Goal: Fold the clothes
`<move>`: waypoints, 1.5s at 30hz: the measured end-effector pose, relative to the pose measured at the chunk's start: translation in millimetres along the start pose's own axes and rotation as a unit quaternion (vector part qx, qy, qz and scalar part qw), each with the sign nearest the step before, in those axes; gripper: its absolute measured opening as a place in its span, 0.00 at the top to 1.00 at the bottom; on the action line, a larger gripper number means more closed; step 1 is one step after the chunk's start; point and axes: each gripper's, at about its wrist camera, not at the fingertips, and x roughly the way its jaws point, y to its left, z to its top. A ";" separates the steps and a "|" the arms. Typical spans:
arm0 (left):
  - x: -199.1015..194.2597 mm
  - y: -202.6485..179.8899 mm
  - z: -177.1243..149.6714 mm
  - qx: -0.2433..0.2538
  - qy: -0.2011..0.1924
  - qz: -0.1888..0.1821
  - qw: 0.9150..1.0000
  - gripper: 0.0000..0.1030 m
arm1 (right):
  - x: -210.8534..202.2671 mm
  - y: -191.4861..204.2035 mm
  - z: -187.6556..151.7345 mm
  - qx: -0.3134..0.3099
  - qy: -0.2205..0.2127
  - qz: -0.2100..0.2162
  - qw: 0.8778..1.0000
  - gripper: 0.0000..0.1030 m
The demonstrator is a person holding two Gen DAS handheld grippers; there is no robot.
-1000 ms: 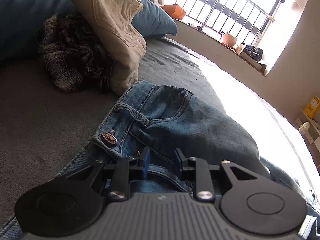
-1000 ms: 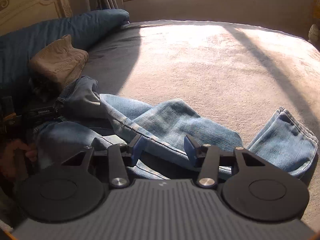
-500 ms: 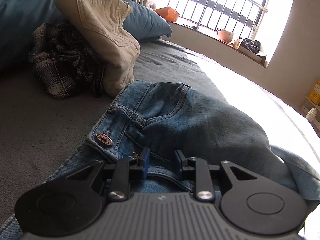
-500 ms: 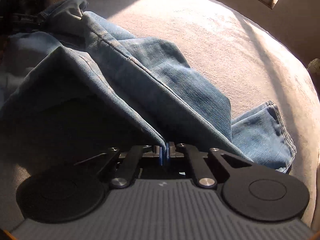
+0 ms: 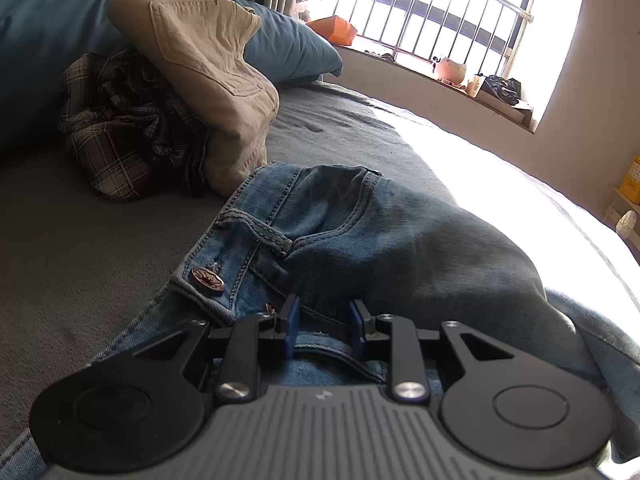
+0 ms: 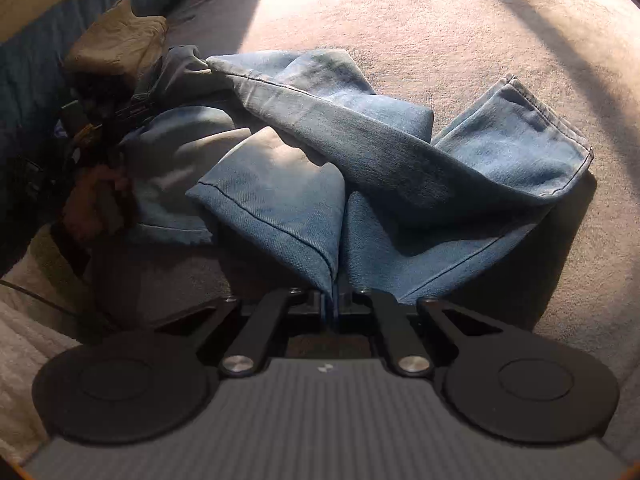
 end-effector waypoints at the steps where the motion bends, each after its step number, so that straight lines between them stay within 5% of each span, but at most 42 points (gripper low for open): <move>1: -0.5 0.0 -0.2 0.000 0.000 0.000 1.000 0.73 | -4.0 2.5 -2.7 0.002 0.004 0.015 1.000 0.98; 6: -2.0 0.2 -0.6 0.002 0.000 0.001 1.000 0.73 | -23.9 13.1 -7.6 -0.034 -0.001 0.023 0.999 0.83; 10: -2.6 -0.8 -1.0 0.005 -0.001 0.004 1.000 0.73 | -47.2 8.4 -1.3 -0.055 -0.070 0.022 0.996 0.58; 13: -2.7 -0.7 -1.0 0.006 -0.001 0.004 1.000 0.73 | -37.9 4.0 10.1 -0.096 -0.103 -0.027 0.990 0.49; 16: -2.8 -0.4 -1.0 0.007 -0.001 0.003 1.000 0.73 | -2.2 -5.8 21.8 -0.140 -0.089 -0.088 0.982 0.42; 18: -2.9 -0.2 -1.2 0.009 -0.001 0.003 1.000 0.73 | 25.9 -17.8 25.8 -0.150 -0.061 -0.097 0.982 0.42; 22: -3.5 -0.5 -3.5 0.012 -0.006 0.003 1.000 0.73 | 60.0 -41.3 29.8 -0.125 -0.019 -0.049 0.991 0.45; 24: -4.0 -1.1 -4.5 0.015 -0.009 0.004 1.000 0.73 | 66.2 -45.9 29.4 -0.107 -0.012 -0.024 0.994 0.61; 25: -4.1 -1.3 -4.8 0.016 -0.010 0.005 1.000 0.73 | 68.6 -47.7 29.3 -0.099 -0.010 -0.014 0.995 0.84; 26: -4.1 -1.4 -5.0 0.016 -0.011 0.005 1.000 0.73 | 67.9 -47.8 30.7 -0.096 -0.013 -0.012 0.995 0.93; 28: -4.0 -1.4 -4.9 0.017 -0.011 0.004 1.000 0.73 | 58.1 -43.4 37.5 -0.103 -0.035 -0.033 0.994 0.97; 33: -4.3 -1.3 -5.3 0.017 -0.013 0.005 1.000 0.73 | 15.1 -36.7 87.8 -0.131 -0.131 -0.098 0.978 0.97; 37: -4.2 -2.4 -5.4 0.018 -0.013 0.006 1.000 0.73 | -7.5 -36.4 168.5 -0.160 -0.216 -0.141 0.953 0.97; 42: -4.5 -2.7 -6.6 0.020 -0.016 0.007 1.000 0.73 | 3.4 -39.3 257.8 -0.160 -0.295 -0.140 0.932 0.97; 45: -4.6 -2.8 -6.6 0.021 -0.015 0.008 1.000 0.73 | 24.3 -41.8 279.8 -0.149 -0.300 -0.151 0.930 0.90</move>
